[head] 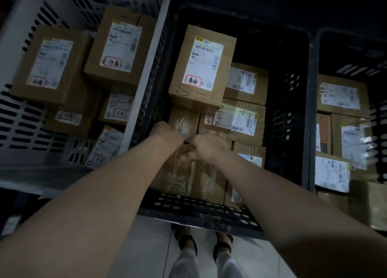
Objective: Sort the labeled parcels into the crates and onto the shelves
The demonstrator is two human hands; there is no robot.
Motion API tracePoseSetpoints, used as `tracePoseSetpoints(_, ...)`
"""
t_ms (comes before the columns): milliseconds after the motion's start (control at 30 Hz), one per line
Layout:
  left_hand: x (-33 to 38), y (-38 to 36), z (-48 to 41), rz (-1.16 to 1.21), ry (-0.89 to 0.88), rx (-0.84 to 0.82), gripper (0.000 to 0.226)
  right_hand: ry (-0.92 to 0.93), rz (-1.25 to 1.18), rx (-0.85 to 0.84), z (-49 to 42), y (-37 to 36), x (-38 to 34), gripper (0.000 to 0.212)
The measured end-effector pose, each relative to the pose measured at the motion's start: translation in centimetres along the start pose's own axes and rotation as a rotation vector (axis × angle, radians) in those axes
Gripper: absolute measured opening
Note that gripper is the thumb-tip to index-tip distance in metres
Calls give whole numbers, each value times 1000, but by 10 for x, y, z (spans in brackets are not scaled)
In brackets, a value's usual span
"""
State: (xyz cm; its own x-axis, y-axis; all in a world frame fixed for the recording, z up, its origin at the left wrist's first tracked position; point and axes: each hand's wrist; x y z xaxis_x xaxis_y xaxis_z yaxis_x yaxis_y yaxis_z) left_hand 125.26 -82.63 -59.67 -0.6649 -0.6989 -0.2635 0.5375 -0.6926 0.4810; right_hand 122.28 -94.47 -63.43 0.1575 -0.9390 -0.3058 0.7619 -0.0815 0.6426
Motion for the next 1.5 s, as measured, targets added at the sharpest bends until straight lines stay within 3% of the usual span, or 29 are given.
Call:
tracePoseSetpoints(100, 2, 9, 4, -202, -115, 67, 25, 2, -8, 51, 0, -9, -2, 65)
tracePoseSetpoints(133, 5, 11, 8, -187, -80, 79, 23, 7, -26, 62, 2, -10, -3, 66)
tracePoseSetpoints(167, 7, 10, 11, -31, 22, 55, 22, 10, -56, 74, 4, -11, -3, 66)
tracePoseSetpoints(233, 3, 11, 19, 81, 56, 100, 23, 18, -162, 121, 11, -11, -2, 62)
tracePoseSetpoints(433, -18, 22, 26, 395, 116, 505, 28, -188, -636, 539, 36, 31, 22, 36)
tracePoseSetpoints(567, -28, 39, 17, 464, 140, 716, 61, -233, -803, 623, 30, 64, 40, 59)
tracePoseSetpoints(733, -28, 55, -10, 558, 196, 659, 76, -261, -1099, 611, 0, 81, 56, 77)
tracePoseSetpoints(900, -24, 62, -40, 788, 243, 486, 83, -166, -1476, 525, -26, 80, 65, 71)
tracePoseSetpoints(1000, -15, 63, -45, 898, 251, 472, 90, -142, -1607, 499, -42, 79, 66, 67)
tracePoseSetpoints(1133, -12, 62, -30, 967, 290, 471, 79, -166, -1593, 505, -42, 78, 59, 59)
tracePoseSetpoints(1233, -9, 58, -9, 838, 318, 463, 69, -174, -1525, 506, -25, 61, 46, 58)
tracePoseSetpoints(1333, -6, 54, 5, 674, 370, 412, 63, -227, -1337, 458, -12, 55, 35, 56)
tracePoseSetpoints(1433, -8, 62, 5, 426, 382, 540, 51, -232, -1084, 492, -8, 62, 33, 51)
tracePoseSetpoints(1500, -4, 61, -1, 408, 321, 568, 49, -234, -955, 469, -9, 65, 34, 50)
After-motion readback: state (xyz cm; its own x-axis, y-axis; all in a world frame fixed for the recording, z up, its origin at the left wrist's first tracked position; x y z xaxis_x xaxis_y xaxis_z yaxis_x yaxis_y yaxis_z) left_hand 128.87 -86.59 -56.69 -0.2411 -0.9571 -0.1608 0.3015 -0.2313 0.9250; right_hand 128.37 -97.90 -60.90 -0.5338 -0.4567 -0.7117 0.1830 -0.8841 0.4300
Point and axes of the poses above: each hand's wrist, its own z-axis away from the middle knuckle, its own y-axis out of the back of the hand, x = y × z, and after that the axes turned 9 degrees about y, right-handed
